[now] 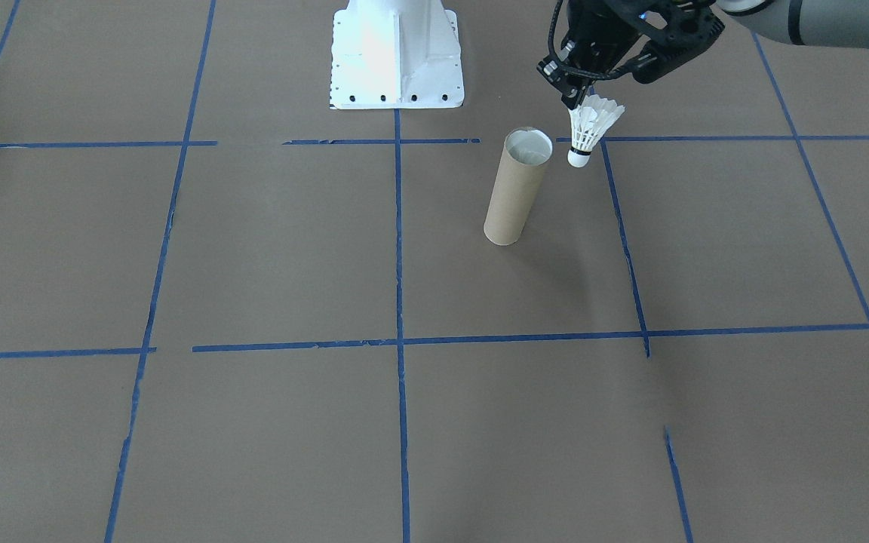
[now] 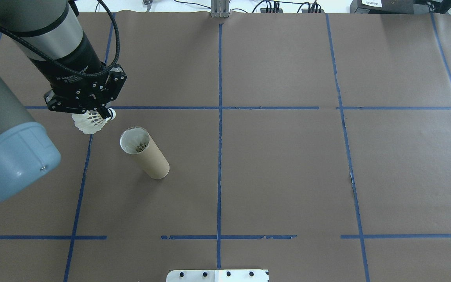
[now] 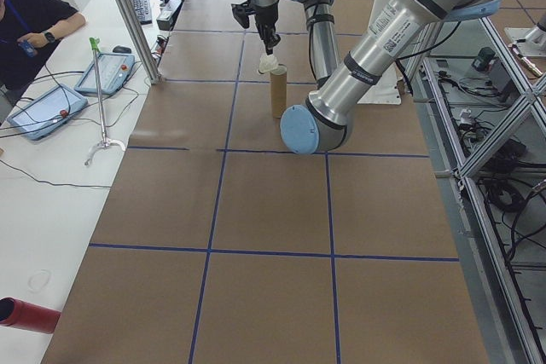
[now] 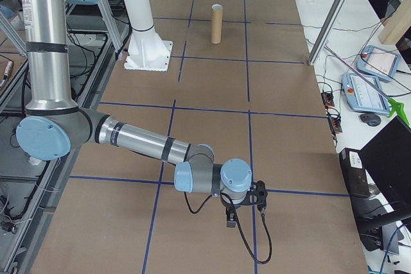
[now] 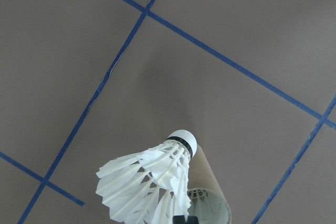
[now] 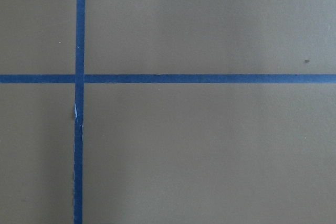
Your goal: Collect badminton balls into bucket
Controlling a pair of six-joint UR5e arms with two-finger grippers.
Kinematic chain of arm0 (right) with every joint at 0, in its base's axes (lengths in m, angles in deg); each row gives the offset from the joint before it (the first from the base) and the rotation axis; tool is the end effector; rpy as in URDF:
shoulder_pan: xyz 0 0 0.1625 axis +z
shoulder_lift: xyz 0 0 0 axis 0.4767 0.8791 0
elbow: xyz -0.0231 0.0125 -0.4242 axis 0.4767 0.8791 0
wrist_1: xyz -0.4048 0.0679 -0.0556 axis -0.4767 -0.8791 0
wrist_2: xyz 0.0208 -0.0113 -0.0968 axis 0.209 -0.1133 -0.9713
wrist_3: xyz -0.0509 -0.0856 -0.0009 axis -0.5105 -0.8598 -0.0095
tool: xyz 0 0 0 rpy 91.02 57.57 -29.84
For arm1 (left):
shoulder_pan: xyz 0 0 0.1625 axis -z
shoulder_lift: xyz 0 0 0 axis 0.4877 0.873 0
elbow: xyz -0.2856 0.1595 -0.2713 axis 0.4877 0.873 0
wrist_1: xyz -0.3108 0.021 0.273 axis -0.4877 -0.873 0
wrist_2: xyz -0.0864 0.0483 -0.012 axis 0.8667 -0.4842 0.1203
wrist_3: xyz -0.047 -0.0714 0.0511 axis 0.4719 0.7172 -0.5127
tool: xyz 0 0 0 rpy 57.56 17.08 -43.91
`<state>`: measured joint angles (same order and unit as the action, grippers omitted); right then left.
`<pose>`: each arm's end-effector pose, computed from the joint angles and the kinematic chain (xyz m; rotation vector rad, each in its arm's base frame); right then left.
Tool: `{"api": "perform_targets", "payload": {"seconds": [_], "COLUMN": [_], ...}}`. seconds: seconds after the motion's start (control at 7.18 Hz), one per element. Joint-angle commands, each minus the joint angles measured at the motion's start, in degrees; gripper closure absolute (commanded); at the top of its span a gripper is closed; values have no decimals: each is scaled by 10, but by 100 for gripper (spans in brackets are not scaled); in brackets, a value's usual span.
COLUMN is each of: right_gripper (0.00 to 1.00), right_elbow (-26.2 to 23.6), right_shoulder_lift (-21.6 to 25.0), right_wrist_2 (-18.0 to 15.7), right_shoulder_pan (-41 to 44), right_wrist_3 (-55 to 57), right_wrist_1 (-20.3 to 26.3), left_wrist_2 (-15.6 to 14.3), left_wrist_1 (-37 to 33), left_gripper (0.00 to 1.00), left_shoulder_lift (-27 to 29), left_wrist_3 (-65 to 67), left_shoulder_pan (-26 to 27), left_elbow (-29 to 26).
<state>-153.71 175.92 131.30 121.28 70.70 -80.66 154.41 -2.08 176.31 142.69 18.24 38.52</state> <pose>0.0883 -0.4813 0.7533 0.0374 -0.7601 0.0305 0.2886 -0.4304 0.0916 -0.2608 0.7241 -0.4814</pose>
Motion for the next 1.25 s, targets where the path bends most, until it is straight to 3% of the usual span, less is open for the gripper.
{"api": "perform_targets", "payload": {"seconds": [0.0,0.56,0.7,0.84,1.11], "right_gripper": [0,0,0,0,0], "right_elbow": [0,0,0,0,0], "right_shoulder_lift": [0,0,0,0,0], "right_wrist_2": [0,0,0,0,0], "right_shoulder_pan": [0,0,0,0,0], "right_wrist_3": [0,0,0,0,0], "right_wrist_1": [0,0,0,0,0], "left_wrist_2": [-5,-11,-24,-30,-40], "left_wrist_1": [19,20,20,20,15], "left_gripper": [100,100,45,0,0], "left_shoulder_lift": [21,29,28,29,24], "left_wrist_3": [0,0,0,0,-87], "left_shoulder_pan": [-31,-55,-55,-56,-48], "left_elbow": [-6,-37,-46,-48,-42]}}
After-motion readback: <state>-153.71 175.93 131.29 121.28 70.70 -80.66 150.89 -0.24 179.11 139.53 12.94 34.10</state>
